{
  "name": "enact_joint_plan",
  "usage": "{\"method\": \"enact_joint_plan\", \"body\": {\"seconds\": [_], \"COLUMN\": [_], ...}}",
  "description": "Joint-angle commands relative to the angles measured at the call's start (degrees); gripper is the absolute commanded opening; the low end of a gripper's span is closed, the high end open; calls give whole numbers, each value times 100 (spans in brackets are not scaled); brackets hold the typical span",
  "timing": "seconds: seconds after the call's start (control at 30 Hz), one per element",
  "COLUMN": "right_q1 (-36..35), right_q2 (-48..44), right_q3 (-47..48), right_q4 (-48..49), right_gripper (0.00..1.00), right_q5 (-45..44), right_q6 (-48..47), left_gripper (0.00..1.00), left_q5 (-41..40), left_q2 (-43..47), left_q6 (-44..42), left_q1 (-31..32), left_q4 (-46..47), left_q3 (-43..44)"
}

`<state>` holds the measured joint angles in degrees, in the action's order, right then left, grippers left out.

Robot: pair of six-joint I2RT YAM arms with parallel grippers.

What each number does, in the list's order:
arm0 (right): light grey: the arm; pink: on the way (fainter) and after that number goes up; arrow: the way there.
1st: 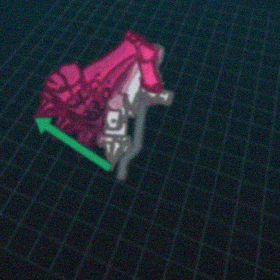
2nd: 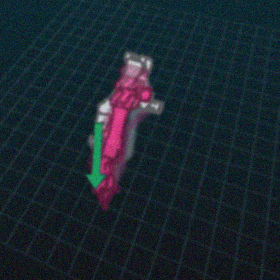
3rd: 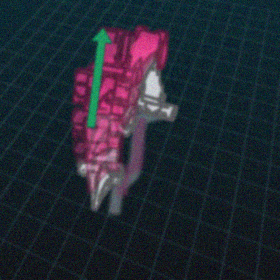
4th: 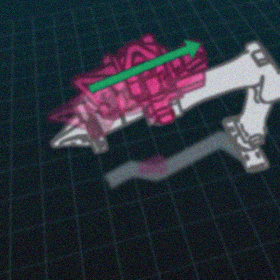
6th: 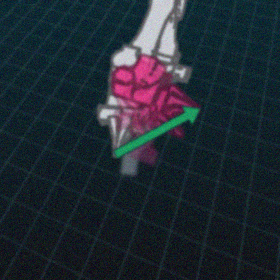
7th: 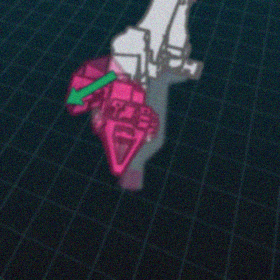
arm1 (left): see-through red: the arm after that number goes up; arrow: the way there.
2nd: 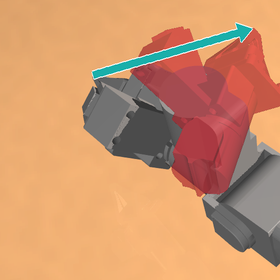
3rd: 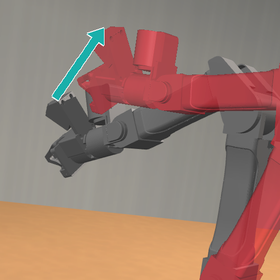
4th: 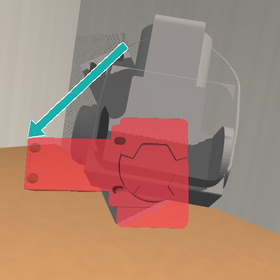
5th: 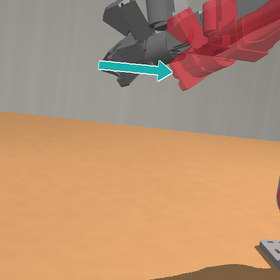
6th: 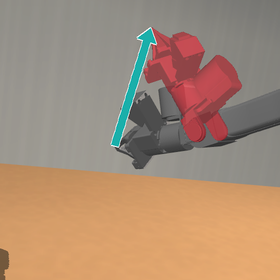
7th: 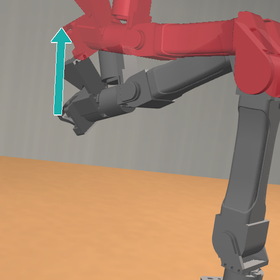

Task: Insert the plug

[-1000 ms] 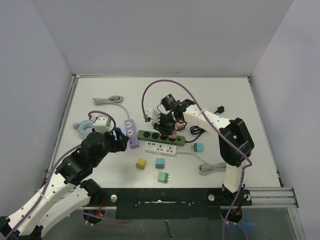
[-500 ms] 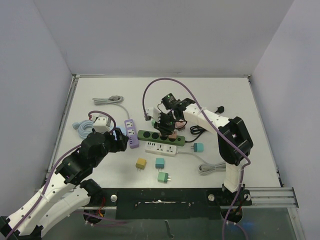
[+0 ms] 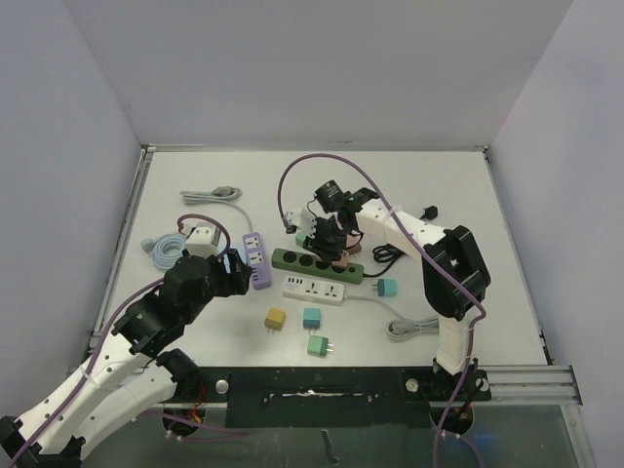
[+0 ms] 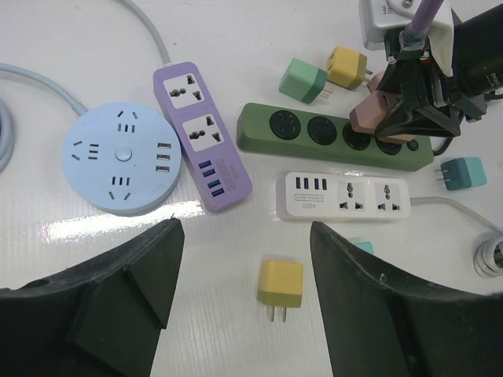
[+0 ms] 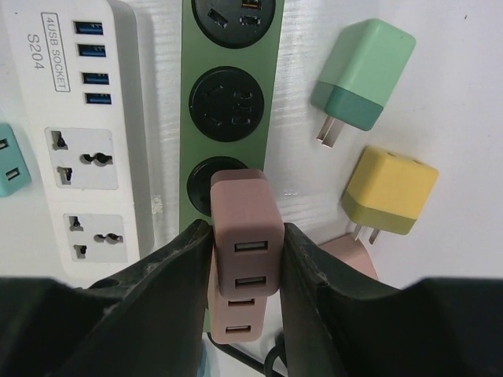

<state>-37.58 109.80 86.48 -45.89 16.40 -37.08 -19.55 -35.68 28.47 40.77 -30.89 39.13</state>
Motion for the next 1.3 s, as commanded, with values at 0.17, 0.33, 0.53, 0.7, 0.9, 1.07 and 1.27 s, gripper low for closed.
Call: {"method": "enact_joint_plan", "body": {"seconds": [0.17,0.33,0.53,0.7,0.9,1.07,1.27], "right_q1": [60,42,-29,-147,-355,-384,-317], "right_q2": [337,649,975,1097,1026,962,1416], "right_q3": [509,790,904,772,372,225,881], "right_q4": [-594,-880,-951,-653,-279,137,-114], "right_gripper": [25,7,2,0,0,0,0], "right_q5": [-380,-423,-764,-1101,-1445,-1360,-1081], "right_q6": [-245,-269,-156,124,410,623,830], "left_gripper": [64,64,64,64,64,64,64], "left_q5": [-111,-115,-119,-132,-171,-177,-183], "left_q2": [-18,-17,2,9,68,79,78], "left_q6": [27,27,35,36,62,62,62], "left_q1": [-16,-17,-15,-17,-17,-17,-17], "left_q4": [138,136,136,130,122,119,113], "left_q3": [41,37,40,42,40,41,37]}}
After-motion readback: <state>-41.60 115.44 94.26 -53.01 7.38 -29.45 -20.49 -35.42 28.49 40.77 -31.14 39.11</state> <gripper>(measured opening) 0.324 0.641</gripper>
